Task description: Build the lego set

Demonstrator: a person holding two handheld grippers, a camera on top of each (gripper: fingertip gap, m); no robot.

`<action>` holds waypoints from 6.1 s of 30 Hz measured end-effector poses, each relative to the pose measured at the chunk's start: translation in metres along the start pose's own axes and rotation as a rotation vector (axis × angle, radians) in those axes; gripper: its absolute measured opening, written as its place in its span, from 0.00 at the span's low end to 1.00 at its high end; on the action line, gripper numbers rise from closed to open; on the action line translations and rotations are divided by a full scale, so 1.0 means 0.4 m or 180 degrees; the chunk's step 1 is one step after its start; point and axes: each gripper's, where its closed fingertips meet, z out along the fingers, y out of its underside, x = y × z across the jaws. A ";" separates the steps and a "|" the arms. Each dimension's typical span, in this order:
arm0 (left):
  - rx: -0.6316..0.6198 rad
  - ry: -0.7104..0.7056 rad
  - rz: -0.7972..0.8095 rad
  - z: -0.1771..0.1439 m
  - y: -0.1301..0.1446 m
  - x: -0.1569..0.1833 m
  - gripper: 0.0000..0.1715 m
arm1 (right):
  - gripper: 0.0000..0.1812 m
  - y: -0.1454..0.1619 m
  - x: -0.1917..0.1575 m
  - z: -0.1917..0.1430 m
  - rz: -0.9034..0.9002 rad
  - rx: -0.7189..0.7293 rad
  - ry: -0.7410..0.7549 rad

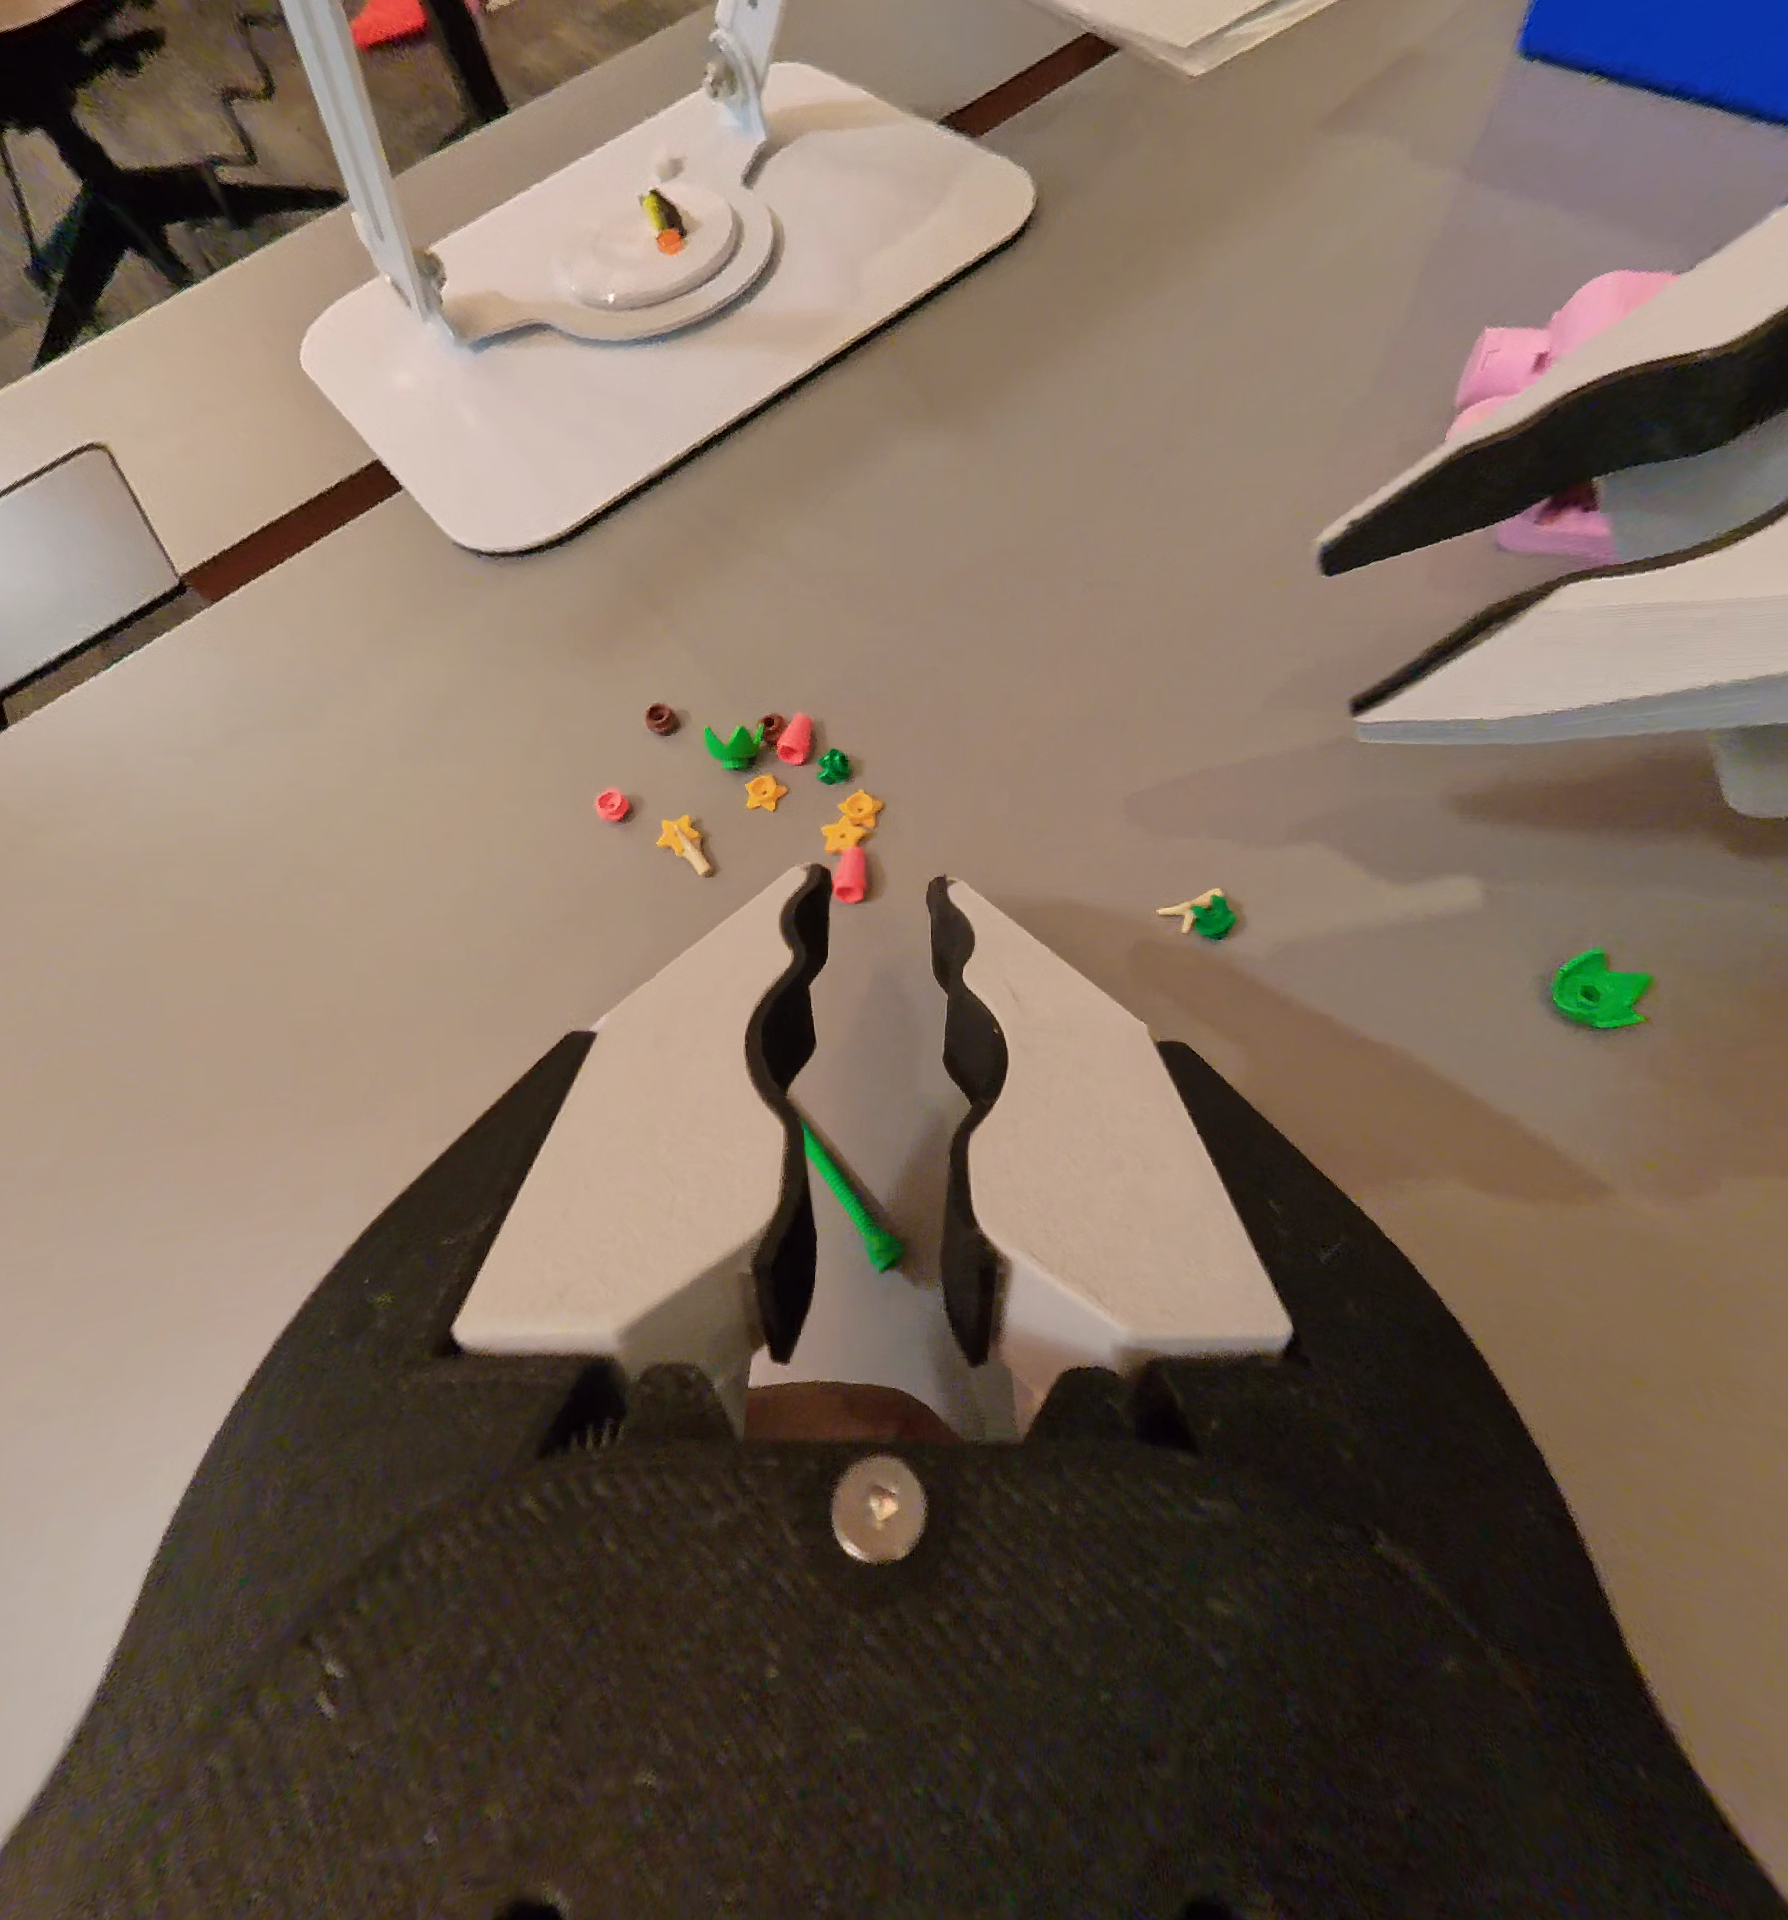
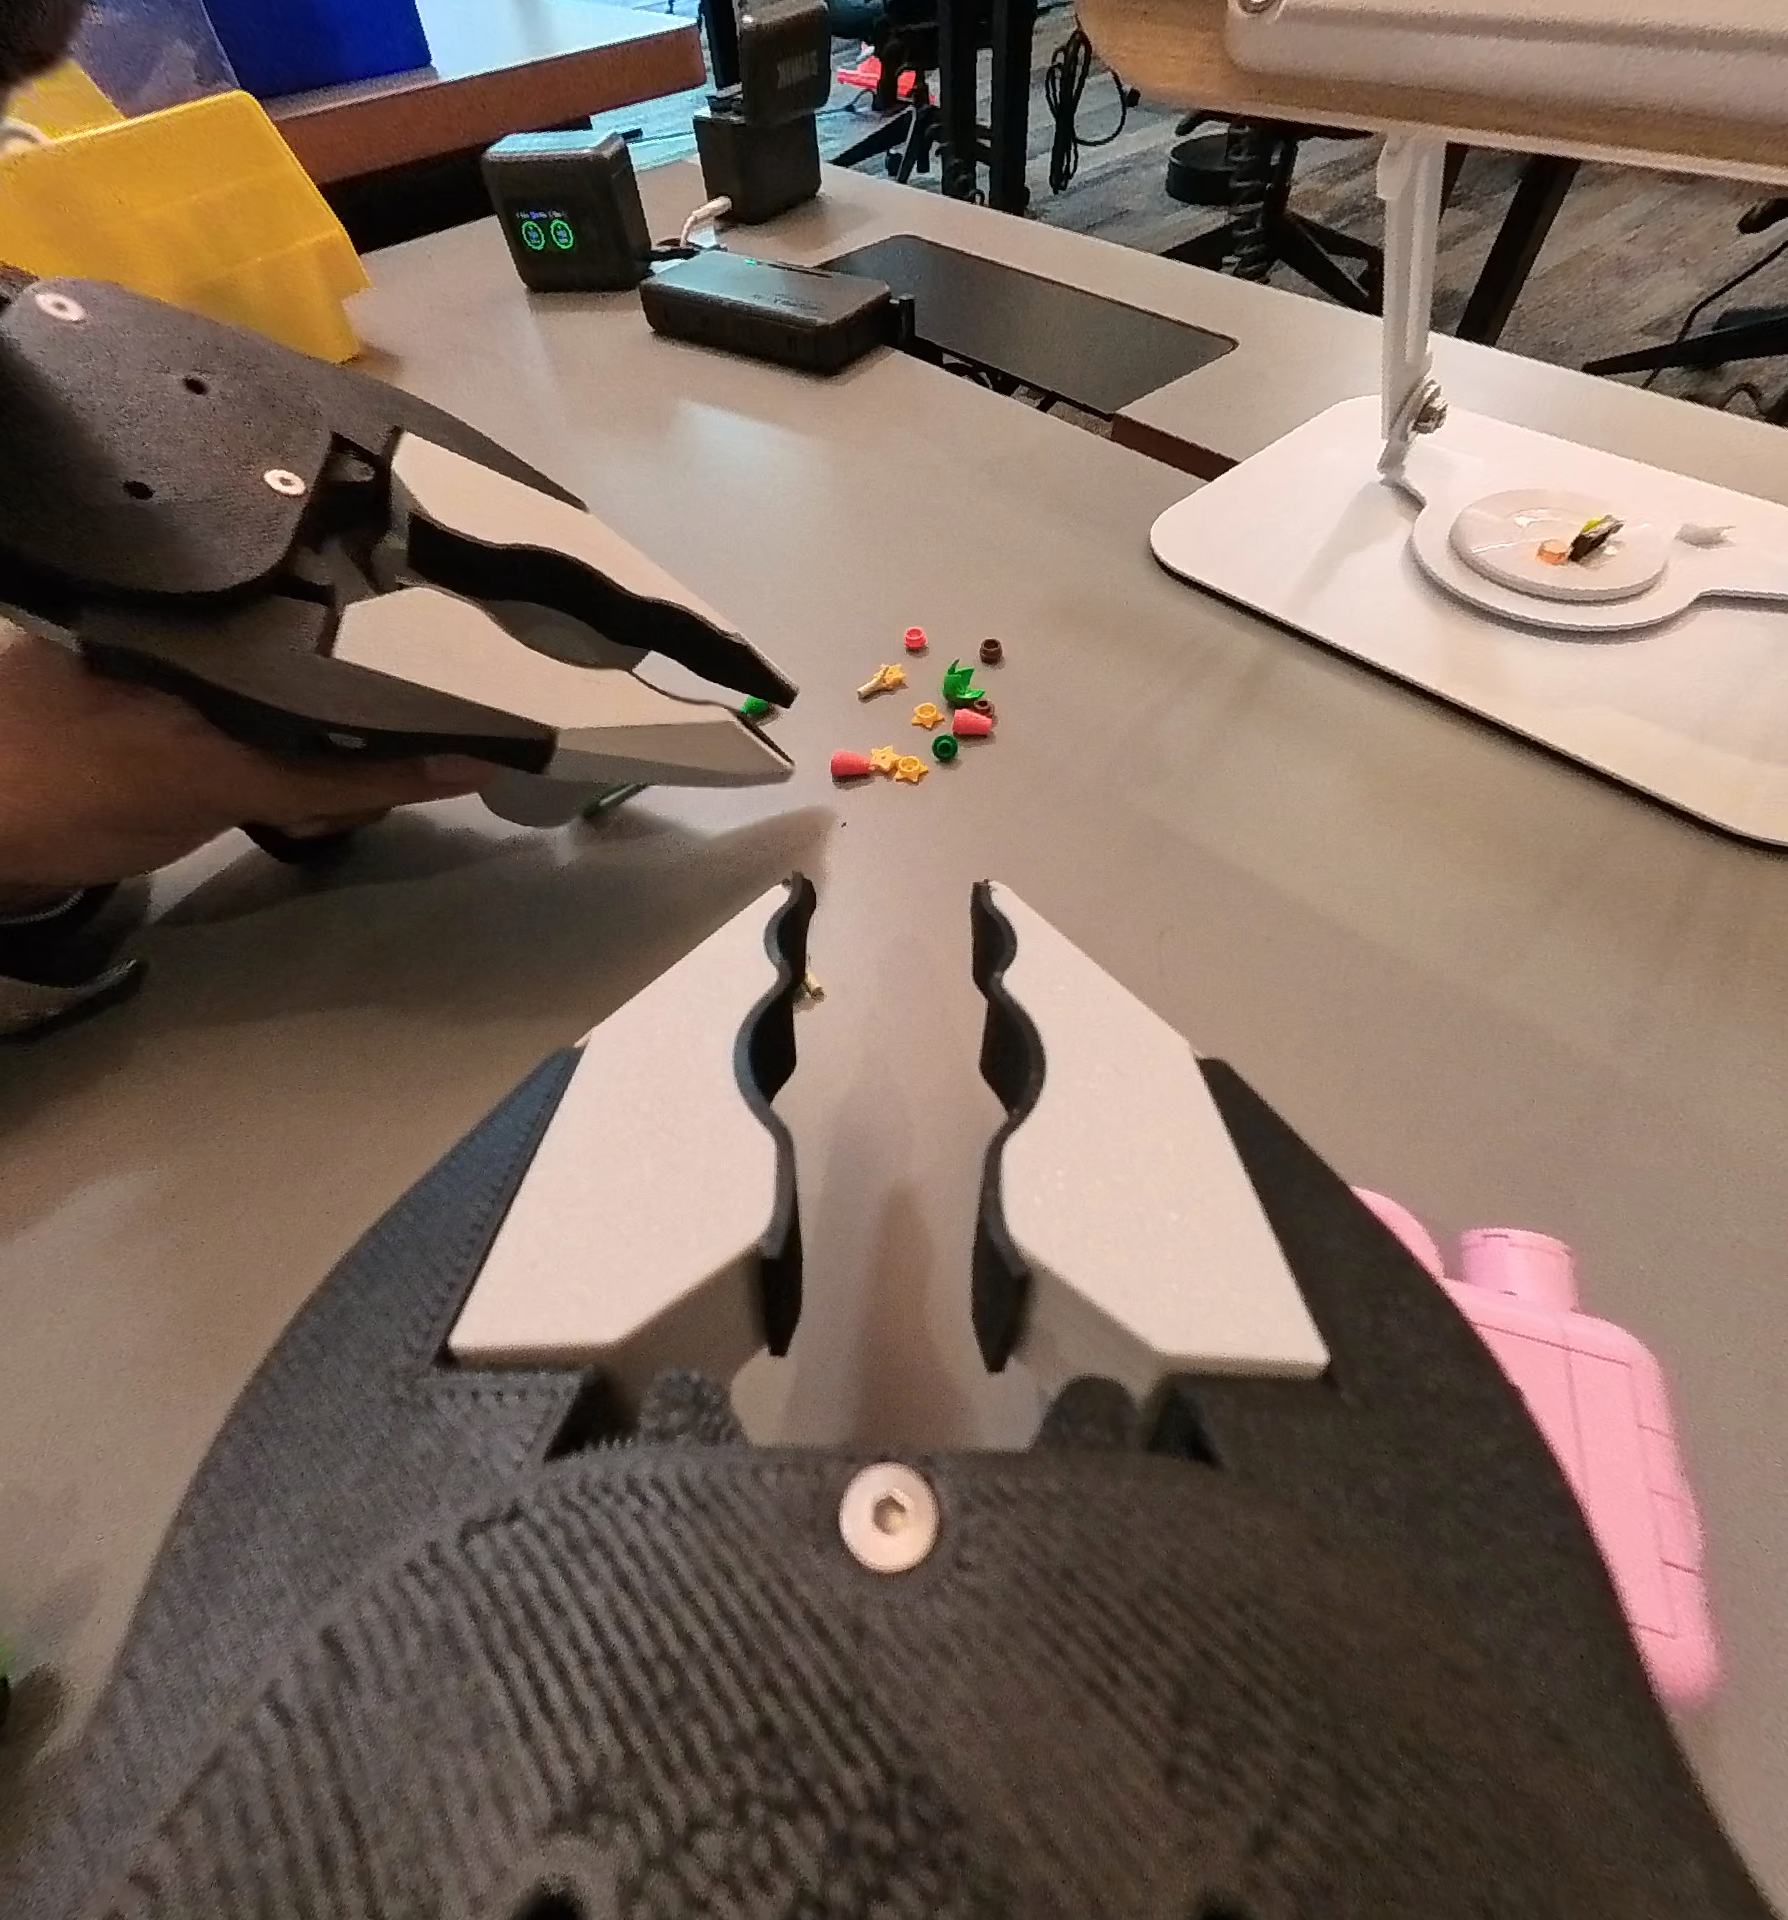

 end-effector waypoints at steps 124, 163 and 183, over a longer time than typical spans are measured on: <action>0.0463 0.0655 0.2117 -0.038 0.001 0.215 0.00 | 0.03 0.143 -0.119 -0.070 -0.0102 -0.0859 -0.0795; 0.0591 0.0341 0.1930 -0.038 -0.032 0.165 0.00 | 0.07 0.141 -0.113 -0.089 -0.0244 -0.0802 -0.0932; 0.0236 0.1145 0.1941 -0.038 0.035 0.250 0.00 | 0.02 0.148 -0.112 -0.077 -0.0244 -0.0955 -0.0865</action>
